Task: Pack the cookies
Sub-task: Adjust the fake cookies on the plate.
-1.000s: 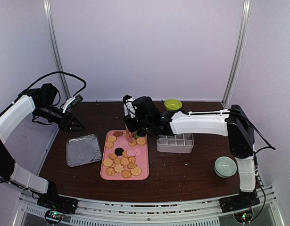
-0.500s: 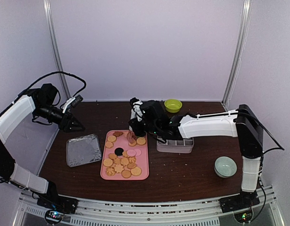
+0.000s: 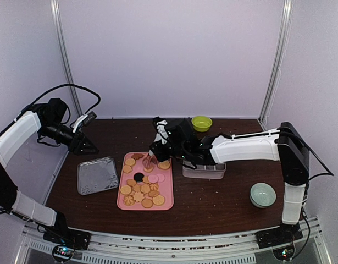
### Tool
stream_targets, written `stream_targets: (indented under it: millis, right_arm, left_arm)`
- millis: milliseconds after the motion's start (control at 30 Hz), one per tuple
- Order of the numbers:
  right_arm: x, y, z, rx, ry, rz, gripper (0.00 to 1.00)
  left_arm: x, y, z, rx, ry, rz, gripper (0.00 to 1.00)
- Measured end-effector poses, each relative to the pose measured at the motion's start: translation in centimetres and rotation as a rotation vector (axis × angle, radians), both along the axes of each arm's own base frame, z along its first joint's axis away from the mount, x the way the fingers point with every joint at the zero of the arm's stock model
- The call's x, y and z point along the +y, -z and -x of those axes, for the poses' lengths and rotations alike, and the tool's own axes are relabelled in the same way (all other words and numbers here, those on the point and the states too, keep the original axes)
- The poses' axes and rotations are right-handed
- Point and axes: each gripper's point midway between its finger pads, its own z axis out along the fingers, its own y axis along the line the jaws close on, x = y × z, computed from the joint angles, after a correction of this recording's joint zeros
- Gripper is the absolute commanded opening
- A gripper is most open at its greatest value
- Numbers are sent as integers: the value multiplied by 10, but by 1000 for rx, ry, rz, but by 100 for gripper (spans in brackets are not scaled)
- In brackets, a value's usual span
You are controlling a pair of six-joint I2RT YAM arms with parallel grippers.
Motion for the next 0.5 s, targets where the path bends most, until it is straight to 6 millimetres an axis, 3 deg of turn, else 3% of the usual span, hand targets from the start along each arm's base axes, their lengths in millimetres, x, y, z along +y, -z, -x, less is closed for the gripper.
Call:
stream_targets:
  millis: [167, 333, 500]
  right_arm:
    - [0, 1, 2, 5, -6, 3, 42]
    - [-2, -1, 5, 0, -10, 28, 34]
    - [2, -19, 9, -44, -10, 59, 33]
  left_arm:
    - [0, 0, 0, 2, 0, 0, 69]
    - [0, 0, 0, 3, 1, 0, 69]
    - [0, 0, 1, 3, 1, 0, 69]
